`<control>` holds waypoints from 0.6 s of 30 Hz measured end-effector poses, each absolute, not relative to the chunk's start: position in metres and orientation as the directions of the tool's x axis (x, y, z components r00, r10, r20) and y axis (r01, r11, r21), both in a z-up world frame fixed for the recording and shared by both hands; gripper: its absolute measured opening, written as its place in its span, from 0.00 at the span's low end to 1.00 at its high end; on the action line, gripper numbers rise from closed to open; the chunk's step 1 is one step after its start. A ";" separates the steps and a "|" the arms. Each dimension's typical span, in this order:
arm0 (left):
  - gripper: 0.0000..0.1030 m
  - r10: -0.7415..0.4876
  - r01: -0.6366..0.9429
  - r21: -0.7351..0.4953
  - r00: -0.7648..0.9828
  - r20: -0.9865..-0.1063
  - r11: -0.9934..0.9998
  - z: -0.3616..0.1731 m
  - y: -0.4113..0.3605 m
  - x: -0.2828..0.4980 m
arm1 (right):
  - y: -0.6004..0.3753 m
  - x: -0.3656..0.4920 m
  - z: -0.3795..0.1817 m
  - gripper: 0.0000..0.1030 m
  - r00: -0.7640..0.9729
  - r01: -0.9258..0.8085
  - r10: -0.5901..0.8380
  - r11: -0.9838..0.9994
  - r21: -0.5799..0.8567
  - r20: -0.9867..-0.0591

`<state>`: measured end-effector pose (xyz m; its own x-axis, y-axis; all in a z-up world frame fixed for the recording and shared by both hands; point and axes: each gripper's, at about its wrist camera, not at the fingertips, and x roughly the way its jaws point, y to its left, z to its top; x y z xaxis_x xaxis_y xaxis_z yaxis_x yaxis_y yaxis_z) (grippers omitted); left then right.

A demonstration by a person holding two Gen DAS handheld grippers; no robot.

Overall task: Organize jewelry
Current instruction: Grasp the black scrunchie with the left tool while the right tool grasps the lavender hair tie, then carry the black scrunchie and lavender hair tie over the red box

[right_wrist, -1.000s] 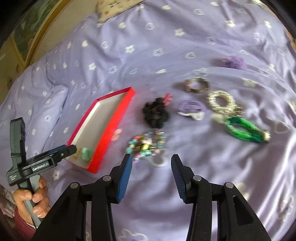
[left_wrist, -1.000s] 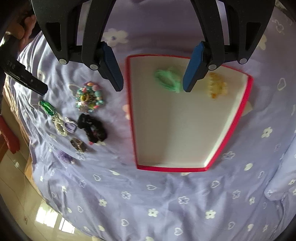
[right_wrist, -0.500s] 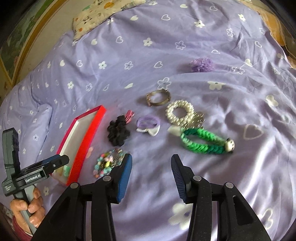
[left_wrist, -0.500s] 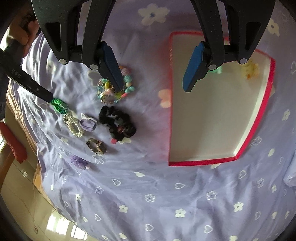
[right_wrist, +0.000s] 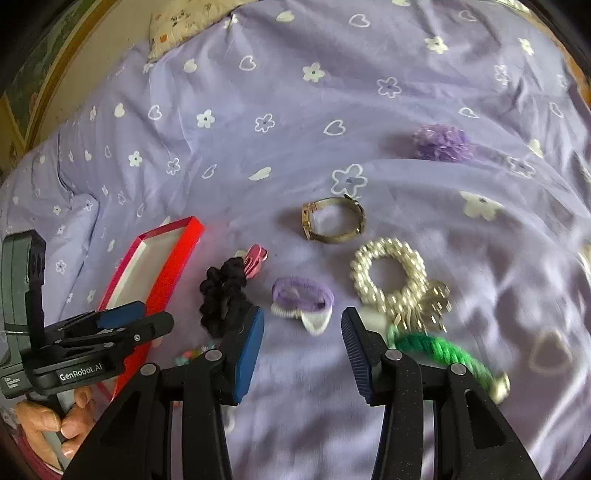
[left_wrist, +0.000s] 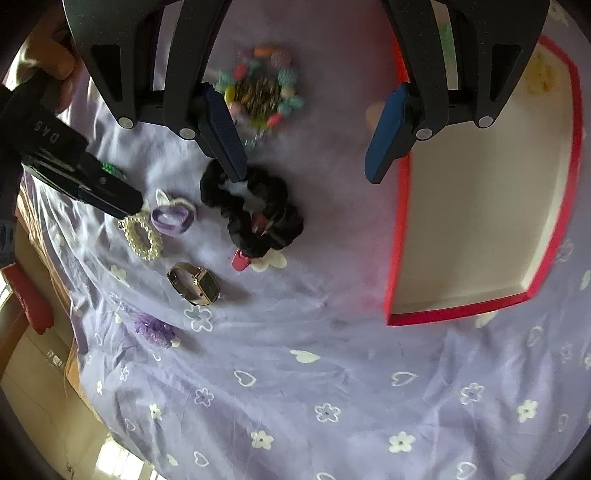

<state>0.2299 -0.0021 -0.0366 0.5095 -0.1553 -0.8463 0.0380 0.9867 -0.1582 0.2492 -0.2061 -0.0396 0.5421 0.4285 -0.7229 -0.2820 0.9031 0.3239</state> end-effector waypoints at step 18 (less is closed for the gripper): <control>0.08 -0.209 0.109 -0.179 0.506 -0.837 0.978 -0.050 -0.014 0.243 | -0.211 0.252 -0.044 0.07 0.537 -0.275 0.467 0.884 0.377 -0.702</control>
